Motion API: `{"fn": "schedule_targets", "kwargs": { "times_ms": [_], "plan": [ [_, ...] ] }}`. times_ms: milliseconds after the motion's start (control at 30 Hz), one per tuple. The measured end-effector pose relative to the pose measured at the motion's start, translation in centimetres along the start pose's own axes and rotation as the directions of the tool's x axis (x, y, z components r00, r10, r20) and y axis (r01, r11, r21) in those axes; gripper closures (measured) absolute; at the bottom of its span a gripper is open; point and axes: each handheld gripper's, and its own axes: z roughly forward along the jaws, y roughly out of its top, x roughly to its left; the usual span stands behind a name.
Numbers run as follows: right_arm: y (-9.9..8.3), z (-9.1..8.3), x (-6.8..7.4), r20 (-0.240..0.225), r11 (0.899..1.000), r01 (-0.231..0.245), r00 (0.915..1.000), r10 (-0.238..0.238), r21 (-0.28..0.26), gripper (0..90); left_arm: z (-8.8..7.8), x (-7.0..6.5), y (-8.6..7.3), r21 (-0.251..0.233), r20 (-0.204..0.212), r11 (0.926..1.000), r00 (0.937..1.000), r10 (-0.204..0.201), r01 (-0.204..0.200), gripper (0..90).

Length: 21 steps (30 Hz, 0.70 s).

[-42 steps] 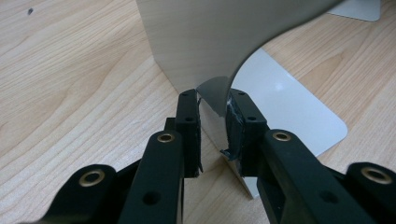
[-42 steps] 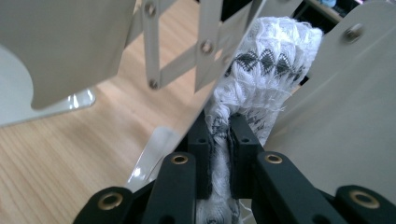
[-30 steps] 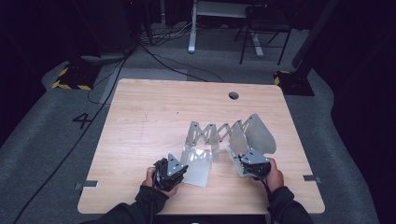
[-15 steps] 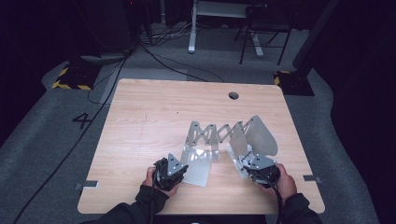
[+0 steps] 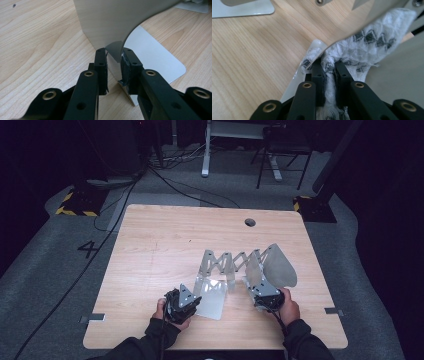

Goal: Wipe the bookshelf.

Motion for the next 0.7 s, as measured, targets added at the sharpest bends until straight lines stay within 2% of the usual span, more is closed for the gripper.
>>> {"fn": "schedule_targets", "kwargs": {
  "times_ms": [133,233,367,433,567,633,700],
  "plan": [
    [-0.3,0.1,-0.2,-0.014,1.0,0.002,0.9999,-0.002,-0.013,80.8,0.0,0.0,0.0,-0.002,0.004,1.0,1.0,-0.001,0.001,76.4],
    [-0.6,-0.4,-0.6,-0.039,1.0,0.009,0.9992,-0.009,0.004,80.8,0.1,0.0,0.0,-0.002,0.004,1.0,1.0,-0.002,0.002,76.4],
    [-1.7,-1.5,-1.2,-0.087,1.0,-0.024,0.9959,0.025,0.018,80.8,0.1,0.1,0.0,-0.002,0.006,1.0,1.0,0.0,0.0,76.4],
    [-1.8,-1.7,-1.3,-0.094,0.999,-0.029,0.9951,0.031,0.02,80.4,0.1,0.1,0.0,-0.002,0.005,1.0,1.0,0.0,0.0,76.4],
    [-2.3,-2.8,-1.6,-0.106,0.999,-0.044,0.9934,0.045,0.012,72.4,0.0,0.1,0.0,-0.001,0.007,1.0,1.0,-0.003,0.003,76.4],
    [-2.2,-3.5,-1.7,-0.104,0.998,-0.065,0.9924,0.066,0.011,62.3,0.0,0.1,0.0,-0.001,0.007,1.0,1.0,-0.002,0.002,76.3],
    [-2.1,-4.2,-1.9,-0.106,0.997,-0.08,0.991,0.081,0.021,57.6,0.0,0.1,0.0,-0.001,0.007,1.0,1.0,-0.004,0.004,76.3]
  ]
}}
